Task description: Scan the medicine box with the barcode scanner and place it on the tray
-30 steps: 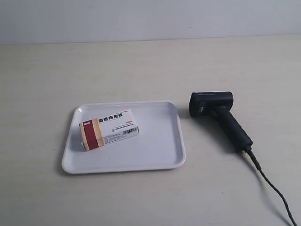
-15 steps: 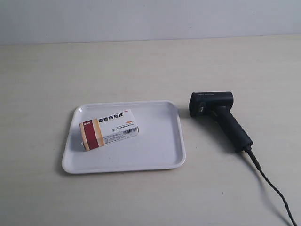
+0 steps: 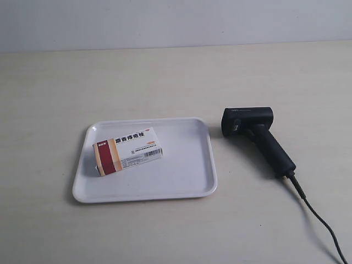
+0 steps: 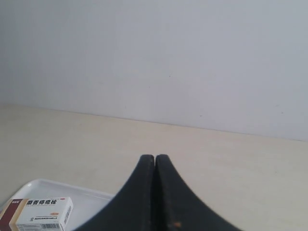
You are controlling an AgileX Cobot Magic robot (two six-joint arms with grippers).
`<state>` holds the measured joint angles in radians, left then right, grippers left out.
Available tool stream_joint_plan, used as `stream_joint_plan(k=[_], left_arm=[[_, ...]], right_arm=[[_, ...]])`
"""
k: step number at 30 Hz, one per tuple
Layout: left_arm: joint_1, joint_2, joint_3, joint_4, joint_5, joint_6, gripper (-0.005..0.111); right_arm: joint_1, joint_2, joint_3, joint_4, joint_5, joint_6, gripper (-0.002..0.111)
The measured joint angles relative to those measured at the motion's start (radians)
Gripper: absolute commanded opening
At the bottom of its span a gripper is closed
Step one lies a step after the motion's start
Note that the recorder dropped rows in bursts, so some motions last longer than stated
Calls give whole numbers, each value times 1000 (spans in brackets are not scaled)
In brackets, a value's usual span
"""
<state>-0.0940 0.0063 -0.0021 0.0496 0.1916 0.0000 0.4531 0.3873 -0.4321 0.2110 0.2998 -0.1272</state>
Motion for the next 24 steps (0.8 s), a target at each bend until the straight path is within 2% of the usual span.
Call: stream_joint_plan(k=[6, 12, 16, 24], left_arm=[[0, 0, 0, 0, 0, 0, 3], [0, 0, 0, 0, 0, 0, 3], [0, 0, 0, 0, 0, 0, 3], [0, 0, 0, 0, 2, 0, 3]], right_arm=[[0, -2, 71, -23, 22, 16, 0], [0, -23, 312, -72, -125, 137, 0], [0, -57, 408, -135, -194, 181, 0], [0, -103, 427, -231, -225, 281, 0]])
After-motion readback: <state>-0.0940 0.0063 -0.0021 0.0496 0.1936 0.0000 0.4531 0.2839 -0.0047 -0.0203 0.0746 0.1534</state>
